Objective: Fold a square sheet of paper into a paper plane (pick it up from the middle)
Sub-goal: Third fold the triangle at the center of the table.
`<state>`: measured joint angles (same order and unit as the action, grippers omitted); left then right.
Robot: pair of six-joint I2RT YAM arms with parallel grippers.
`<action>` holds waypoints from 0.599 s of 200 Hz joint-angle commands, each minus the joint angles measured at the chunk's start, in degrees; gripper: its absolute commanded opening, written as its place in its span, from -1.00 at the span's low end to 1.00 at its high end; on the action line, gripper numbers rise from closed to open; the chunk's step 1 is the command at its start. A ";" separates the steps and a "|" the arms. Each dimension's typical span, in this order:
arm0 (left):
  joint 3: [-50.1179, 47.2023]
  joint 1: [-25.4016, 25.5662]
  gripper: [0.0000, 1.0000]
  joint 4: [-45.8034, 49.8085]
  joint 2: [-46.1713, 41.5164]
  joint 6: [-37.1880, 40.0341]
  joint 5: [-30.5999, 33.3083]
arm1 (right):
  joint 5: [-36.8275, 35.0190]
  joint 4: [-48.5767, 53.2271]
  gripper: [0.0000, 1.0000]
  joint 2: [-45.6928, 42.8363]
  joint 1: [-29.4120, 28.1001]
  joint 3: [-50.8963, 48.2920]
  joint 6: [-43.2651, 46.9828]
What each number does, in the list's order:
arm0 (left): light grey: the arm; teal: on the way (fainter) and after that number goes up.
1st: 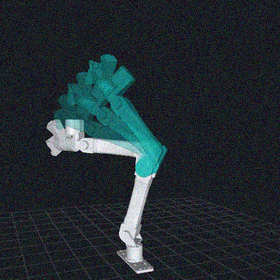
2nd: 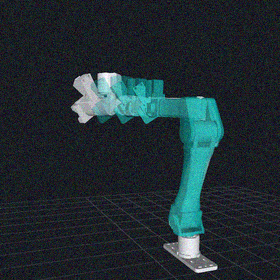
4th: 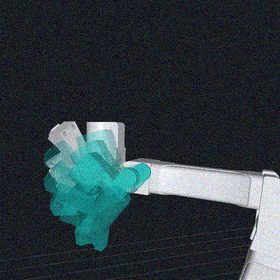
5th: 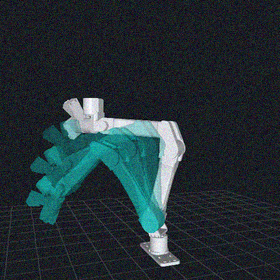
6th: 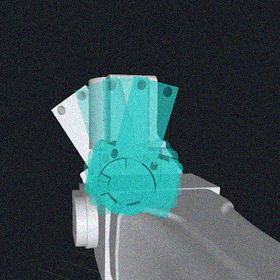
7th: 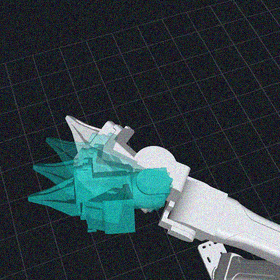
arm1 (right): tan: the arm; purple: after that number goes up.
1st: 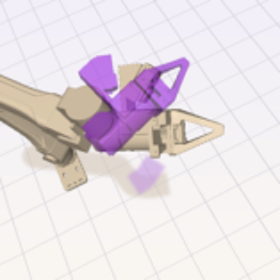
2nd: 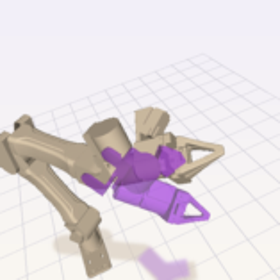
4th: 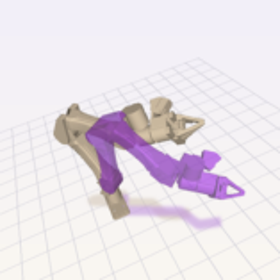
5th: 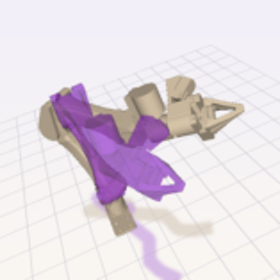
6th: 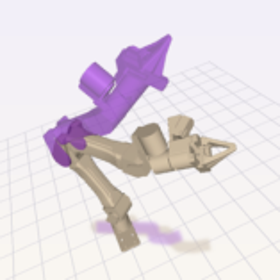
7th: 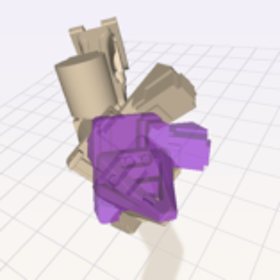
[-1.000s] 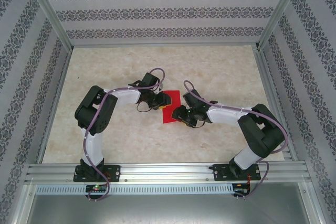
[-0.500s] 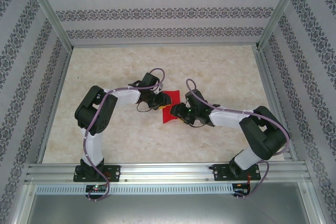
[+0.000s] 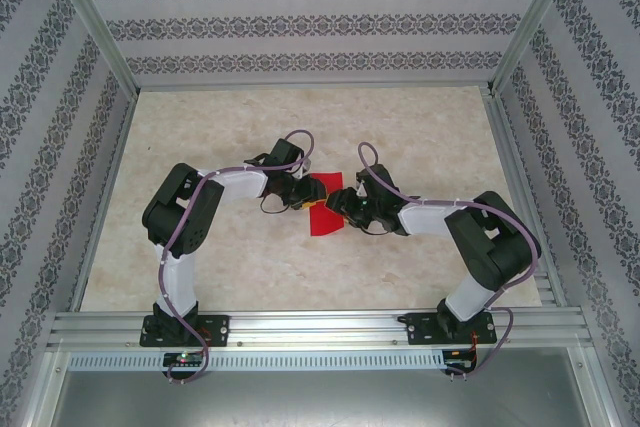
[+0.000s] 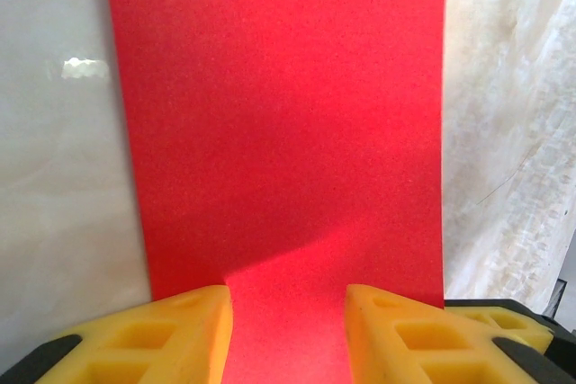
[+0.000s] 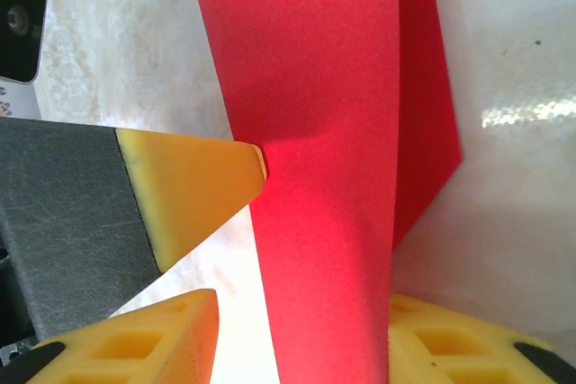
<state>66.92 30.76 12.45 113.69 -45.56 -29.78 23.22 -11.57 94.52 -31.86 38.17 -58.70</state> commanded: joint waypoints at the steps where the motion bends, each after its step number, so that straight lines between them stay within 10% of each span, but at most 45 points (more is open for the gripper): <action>1: -2.93 -0.46 -0.19 5.66 3.47 0.21 4.38 | 0.60 1.71 -0.13 -2.07 -0.10 -1.53 -1.29; 120: -1.68 -0.62 -0.19 5.84 2.33 1.35 2.87 | -4.04 7.36 -0.81 -10.61 -2.32 -6.28 -7.57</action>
<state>66.92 30.76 12.45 113.69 -45.50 -29.98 21.82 -6.48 86.21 -33.21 32.71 -64.88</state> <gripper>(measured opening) 0.403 0.126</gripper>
